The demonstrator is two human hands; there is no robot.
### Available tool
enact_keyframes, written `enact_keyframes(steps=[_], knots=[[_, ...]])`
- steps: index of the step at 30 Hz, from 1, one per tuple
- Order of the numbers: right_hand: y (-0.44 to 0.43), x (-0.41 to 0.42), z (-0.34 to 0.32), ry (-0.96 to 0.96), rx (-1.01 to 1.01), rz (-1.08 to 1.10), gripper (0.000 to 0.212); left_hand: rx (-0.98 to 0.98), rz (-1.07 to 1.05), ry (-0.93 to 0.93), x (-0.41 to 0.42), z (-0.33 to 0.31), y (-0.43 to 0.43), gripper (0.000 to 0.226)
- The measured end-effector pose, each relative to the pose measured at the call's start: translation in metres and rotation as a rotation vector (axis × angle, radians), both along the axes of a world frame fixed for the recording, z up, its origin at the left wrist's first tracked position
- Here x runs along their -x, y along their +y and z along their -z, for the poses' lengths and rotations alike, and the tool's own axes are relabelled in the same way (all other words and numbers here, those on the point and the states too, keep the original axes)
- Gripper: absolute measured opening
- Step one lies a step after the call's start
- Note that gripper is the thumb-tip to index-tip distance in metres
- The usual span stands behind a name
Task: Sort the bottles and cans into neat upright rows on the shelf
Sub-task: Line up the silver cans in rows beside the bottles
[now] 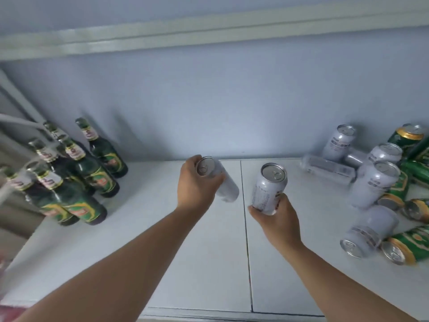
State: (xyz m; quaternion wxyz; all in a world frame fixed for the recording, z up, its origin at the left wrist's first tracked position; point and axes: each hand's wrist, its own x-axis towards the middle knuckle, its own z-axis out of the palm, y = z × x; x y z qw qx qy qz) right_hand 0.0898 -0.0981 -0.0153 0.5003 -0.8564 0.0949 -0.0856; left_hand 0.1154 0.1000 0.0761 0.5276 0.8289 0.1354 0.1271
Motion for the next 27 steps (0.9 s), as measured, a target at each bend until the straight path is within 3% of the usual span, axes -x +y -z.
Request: enact_keyframes(steps=[14,27], knots=[[0.169,-0.064,0.013,0.169,0.012,-0.147,0.044,-0.105,-0.123,0.048,-0.048,0.028,0.187,0.056],[0.259,-0.144,0.036,0.258,0.035,-0.125,0.047,-0.042,-0.143,0.050,-0.136,0.063,0.264,0.056]])
